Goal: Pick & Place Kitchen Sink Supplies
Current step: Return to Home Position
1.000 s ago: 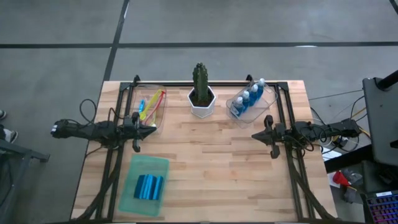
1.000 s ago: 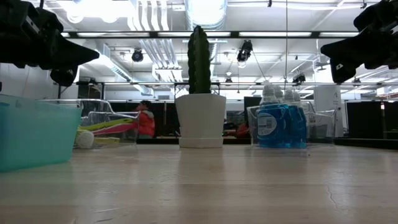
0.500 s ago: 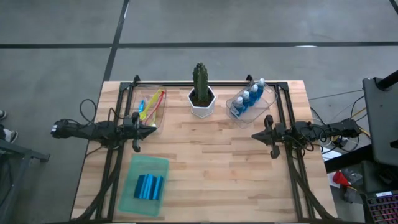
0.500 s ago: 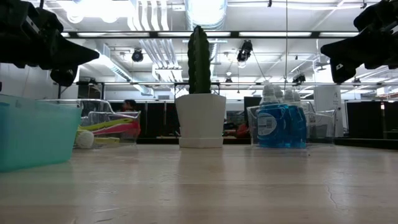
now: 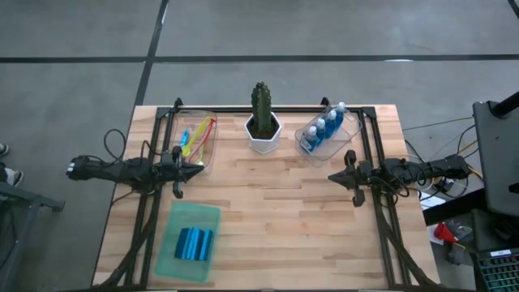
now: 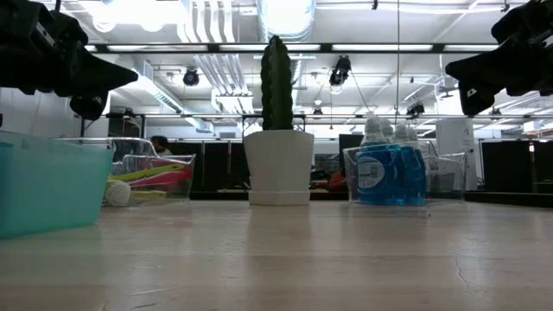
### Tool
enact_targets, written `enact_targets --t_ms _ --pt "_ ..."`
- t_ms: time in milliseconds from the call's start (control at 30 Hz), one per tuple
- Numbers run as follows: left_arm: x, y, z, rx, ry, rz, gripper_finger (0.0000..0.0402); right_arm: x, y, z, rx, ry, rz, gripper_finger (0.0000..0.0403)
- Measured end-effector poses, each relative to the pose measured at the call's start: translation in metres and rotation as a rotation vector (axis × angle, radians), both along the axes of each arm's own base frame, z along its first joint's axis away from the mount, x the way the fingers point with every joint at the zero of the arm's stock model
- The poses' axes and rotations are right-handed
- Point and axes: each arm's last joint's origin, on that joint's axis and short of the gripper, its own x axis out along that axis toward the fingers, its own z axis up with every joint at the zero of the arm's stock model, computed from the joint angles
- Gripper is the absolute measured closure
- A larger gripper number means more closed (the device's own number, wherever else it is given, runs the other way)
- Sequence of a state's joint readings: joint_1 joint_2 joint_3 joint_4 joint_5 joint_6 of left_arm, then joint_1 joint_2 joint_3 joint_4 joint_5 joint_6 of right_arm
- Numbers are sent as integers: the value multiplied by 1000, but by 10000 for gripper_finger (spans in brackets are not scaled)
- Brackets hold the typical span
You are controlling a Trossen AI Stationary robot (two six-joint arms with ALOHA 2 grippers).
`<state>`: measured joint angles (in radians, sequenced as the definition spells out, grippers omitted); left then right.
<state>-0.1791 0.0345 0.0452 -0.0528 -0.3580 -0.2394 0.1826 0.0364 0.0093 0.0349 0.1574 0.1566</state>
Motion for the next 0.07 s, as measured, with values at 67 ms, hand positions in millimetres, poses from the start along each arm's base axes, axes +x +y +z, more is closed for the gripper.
enact_targets --t_ms 67 --pt "0 0 0 0 0 0 401 0 0 0 0 0 0 394"
